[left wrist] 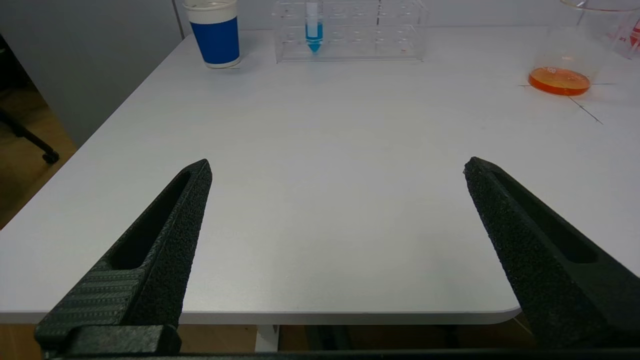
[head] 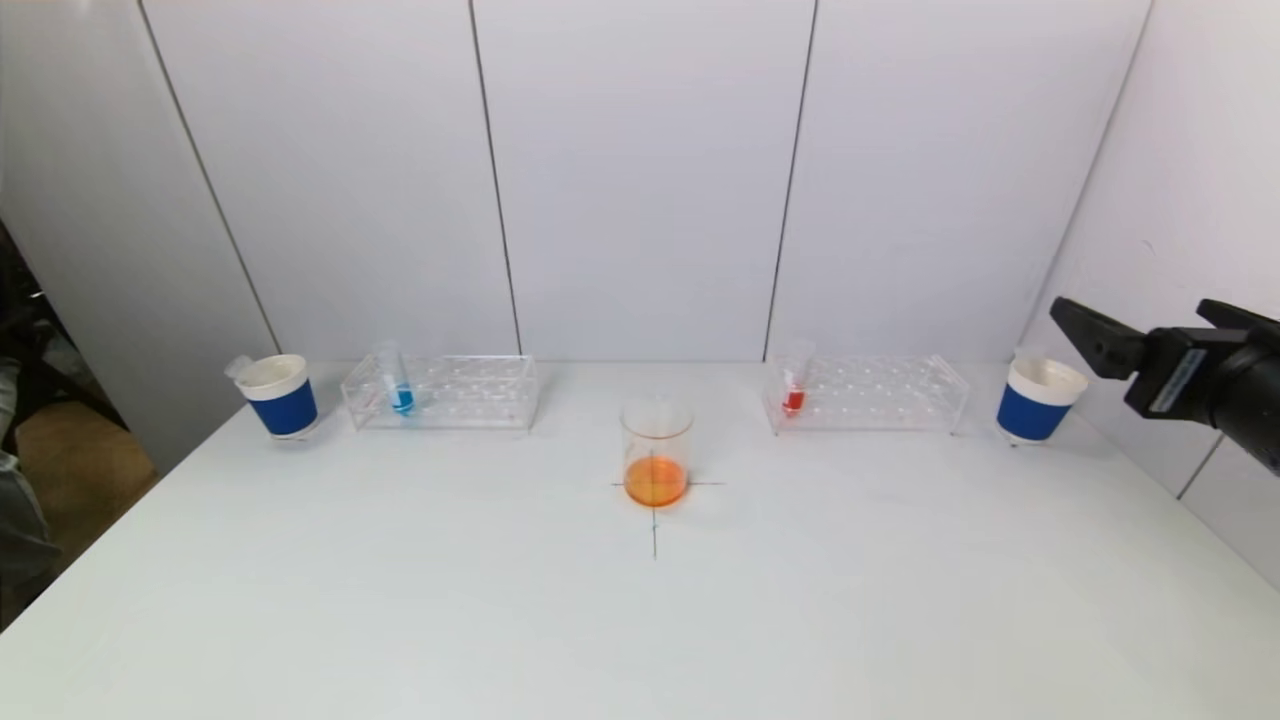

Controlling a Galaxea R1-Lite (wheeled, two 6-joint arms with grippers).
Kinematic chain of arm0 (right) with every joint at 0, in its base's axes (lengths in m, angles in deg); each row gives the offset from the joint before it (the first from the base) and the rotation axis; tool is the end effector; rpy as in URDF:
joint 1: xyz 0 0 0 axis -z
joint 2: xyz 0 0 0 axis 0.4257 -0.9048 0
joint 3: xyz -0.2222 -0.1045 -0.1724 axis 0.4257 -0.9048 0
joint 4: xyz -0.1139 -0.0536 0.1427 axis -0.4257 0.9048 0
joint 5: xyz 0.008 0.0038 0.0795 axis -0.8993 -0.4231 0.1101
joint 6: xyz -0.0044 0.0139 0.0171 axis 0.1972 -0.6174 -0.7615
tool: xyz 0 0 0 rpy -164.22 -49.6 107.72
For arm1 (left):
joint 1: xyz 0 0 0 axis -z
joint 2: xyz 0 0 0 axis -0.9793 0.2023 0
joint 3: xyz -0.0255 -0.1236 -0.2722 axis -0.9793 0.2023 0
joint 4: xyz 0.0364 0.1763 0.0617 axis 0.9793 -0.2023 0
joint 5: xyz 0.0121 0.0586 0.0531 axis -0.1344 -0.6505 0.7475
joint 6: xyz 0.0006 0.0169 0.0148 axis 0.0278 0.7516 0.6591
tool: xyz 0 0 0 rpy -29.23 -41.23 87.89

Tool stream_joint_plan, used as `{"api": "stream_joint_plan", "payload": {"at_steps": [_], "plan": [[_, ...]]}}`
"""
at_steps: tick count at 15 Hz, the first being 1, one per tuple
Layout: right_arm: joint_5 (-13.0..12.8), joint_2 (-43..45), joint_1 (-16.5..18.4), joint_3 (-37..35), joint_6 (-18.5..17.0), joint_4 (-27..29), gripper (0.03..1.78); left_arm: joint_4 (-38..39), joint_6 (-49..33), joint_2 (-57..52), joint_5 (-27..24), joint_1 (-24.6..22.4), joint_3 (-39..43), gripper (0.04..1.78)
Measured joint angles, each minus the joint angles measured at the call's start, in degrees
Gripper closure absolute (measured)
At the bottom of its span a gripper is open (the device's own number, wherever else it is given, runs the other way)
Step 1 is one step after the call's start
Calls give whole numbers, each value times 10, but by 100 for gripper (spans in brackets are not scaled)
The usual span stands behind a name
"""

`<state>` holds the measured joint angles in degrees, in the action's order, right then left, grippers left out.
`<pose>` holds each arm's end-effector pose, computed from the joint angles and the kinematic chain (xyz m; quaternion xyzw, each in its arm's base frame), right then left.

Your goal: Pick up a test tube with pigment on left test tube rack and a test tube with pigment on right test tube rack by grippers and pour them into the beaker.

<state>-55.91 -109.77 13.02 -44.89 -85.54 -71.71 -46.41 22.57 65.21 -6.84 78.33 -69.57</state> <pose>0.1941 0.0357 0.2155 0.0150 -0.0066 -0.0326 0.9993 -0.0228 0.0001 0.0748 -0.0028 0.0037 0.0029 1.0000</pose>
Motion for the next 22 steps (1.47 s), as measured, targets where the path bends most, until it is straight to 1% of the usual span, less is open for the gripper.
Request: {"api": "stream_joint_plan", "payload": {"at_steps": [1, 4, 6, 8, 12, 14, 16, 19, 20, 22], "plan": [[-9, 22, 3, -22, 0, 0, 5, 0, 0, 0, 0, 0, 0, 6], [-64, 82, 8, -71, 0, 0, 5, 0, 0, 0, 0, 0, 0, 6], [-94, 122, 10, -98, 2, 0, 5, 0, 1, 0, 0, 0, 0, 6], [-104, 160, 20, -129, 2, 1, 5, 0, 0, 0, 0, 0, 0, 6], [-105, 229, 91, -187, 2, 3, 5, 0, 0, 0, 0, 0, 0, 6], [-104, 273, 105, -210, 2, 25, 5, 0, 0, 0, 0, 0, 0, 6], [-103, 330, 109, -223, 2, 71, 5, 0, 0, 0, 0, 0, 0, 6], [-100, 446, 111, -229, 16, 181, 5, 0, 0, 0, 0, 0, 0, 6], [-97, 489, 111, -230, 25, 221, 5, 0, 0, 0, 0, 0, 0, 6], [-79, 579, 112, -229, 43, 305, 5, 0, 0, 0, 0, 0, 0, 6]]}}
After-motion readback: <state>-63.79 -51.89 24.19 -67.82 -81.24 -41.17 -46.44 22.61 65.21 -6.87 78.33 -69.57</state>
